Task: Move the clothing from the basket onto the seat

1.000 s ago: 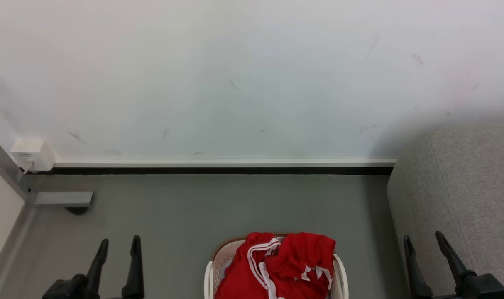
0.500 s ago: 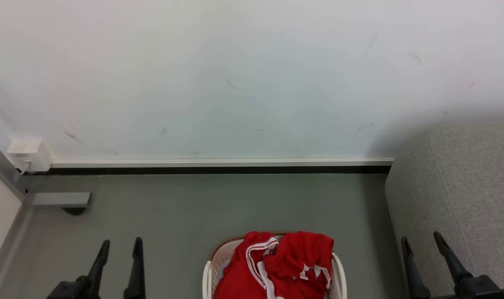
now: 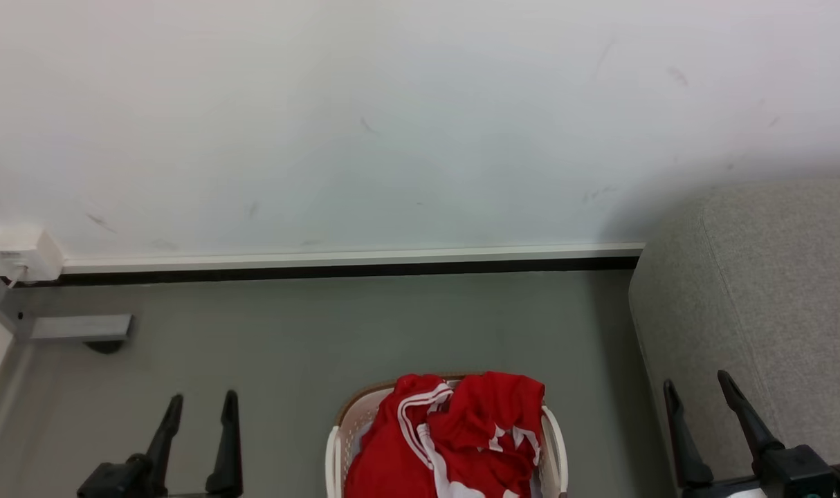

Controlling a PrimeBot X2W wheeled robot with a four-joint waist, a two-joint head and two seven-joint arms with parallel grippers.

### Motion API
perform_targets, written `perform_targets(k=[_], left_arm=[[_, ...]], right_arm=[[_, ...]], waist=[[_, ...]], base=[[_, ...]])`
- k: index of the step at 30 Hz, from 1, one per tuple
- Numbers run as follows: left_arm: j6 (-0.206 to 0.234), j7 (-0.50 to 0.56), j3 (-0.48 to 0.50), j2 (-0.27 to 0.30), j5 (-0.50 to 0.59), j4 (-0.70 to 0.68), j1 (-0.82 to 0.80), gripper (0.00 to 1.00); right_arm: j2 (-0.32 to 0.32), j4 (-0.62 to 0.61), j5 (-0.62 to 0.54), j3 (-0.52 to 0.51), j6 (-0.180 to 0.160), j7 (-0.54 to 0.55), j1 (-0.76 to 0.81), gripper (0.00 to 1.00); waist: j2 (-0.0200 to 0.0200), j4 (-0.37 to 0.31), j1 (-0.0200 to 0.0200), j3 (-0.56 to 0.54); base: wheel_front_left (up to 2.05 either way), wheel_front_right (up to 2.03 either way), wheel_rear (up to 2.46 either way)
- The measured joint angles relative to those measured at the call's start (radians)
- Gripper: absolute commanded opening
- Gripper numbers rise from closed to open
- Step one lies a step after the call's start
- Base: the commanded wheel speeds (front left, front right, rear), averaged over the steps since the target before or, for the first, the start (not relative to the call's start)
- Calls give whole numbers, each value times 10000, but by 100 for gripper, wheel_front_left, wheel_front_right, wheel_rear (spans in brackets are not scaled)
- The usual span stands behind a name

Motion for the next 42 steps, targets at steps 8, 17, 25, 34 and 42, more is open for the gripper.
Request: perform_targets(k=[8,17,25,34,42], left_arm=[[-56,0,-263,117,79,165,-804,100],[-79,128,-1682,447,669,2280,-3117,100],[-81,1187,-3139,458,1026,4353,-5467,100],[-81,1641,-4098,104,570,6479,-7005,100],[-81,1567,-4815,13,-25,7800,-8177,100]], right_arm=[[-8,-364,102,184,0,-2,-475,100],[-21,-1208,132,284,0,-4,-1245,100],[-21,-2023,330,671,0,-4,-1935,100],[-19,-2569,157,823,0,-6,-2286,100],[-21,-3051,12,920,0,-6,-2579,100]], waist=[[1,-478,0,755],[0,-1005,1,2303],[0,-1330,3,3988],[0,-1410,2,5479],[0,-1370,2,6577]], base=[[0,0,0],[0,0,0],[0,0,0],[0,0,0],[0,0,0]])
